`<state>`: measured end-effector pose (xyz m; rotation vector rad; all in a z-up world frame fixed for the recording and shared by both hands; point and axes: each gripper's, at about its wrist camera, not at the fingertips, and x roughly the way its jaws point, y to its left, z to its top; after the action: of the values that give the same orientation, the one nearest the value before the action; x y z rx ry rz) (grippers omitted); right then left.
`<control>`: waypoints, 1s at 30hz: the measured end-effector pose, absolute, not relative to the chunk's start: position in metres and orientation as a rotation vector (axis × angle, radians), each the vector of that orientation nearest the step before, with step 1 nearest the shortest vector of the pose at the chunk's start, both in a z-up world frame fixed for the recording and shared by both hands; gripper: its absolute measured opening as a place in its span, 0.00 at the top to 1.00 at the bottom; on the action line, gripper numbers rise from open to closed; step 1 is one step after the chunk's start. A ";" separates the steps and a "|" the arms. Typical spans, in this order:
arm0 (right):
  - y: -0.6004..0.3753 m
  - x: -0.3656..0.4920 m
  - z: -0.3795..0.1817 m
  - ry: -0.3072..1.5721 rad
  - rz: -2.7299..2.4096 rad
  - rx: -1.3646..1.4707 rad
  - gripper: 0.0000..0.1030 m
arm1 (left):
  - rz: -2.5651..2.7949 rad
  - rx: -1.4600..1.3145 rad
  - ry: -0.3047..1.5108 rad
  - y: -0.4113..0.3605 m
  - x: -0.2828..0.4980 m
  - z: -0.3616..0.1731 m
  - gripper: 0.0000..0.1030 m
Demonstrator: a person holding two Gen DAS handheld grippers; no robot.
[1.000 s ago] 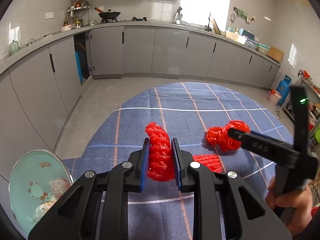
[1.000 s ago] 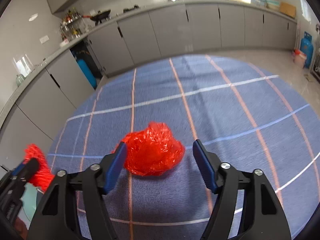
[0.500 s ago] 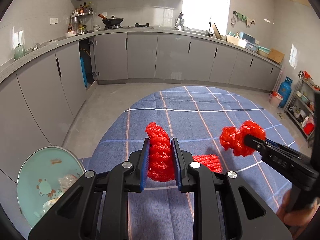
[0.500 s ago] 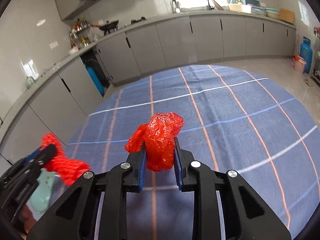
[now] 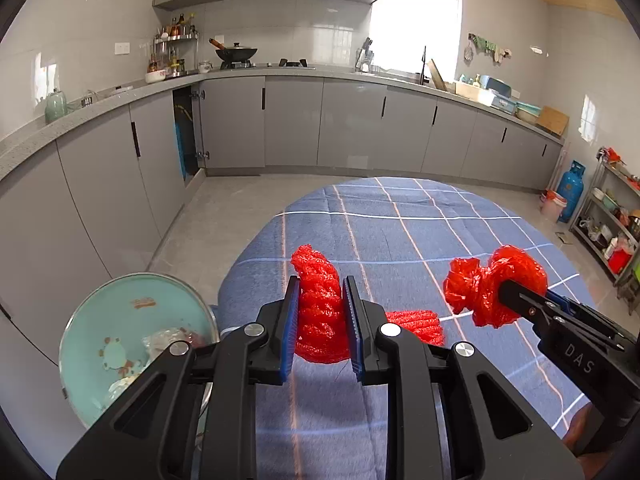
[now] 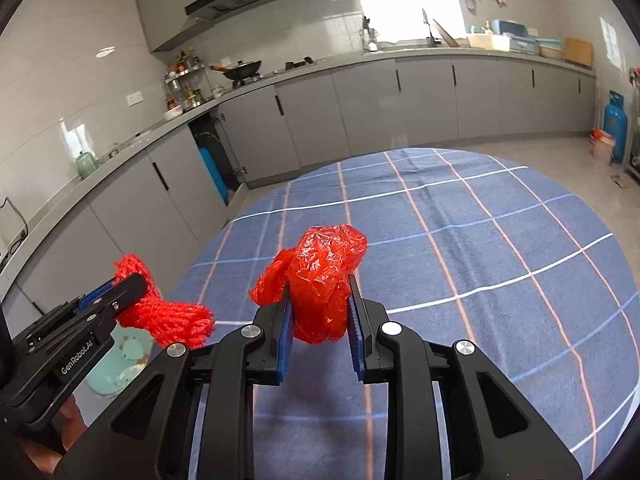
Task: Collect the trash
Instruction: 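Carry both red mesh nets over the teal bin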
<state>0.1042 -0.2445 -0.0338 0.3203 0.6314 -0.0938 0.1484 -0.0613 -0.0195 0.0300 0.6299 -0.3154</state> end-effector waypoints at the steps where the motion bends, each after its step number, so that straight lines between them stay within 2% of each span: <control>1: -0.241 0.102 -0.032 0.628 -0.088 0.316 0.76 | -0.312 0.034 0.624 -0.059 0.145 -0.018 0.79; 30: -0.146 0.084 -0.019 0.613 0.081 0.211 0.76 | -0.175 0.035 0.582 0.020 0.107 -0.012 0.79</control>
<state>0.0837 -0.1457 -0.0186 0.2112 0.6131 0.0808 0.1071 0.0200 -0.0120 0.0354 0.5824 -0.1750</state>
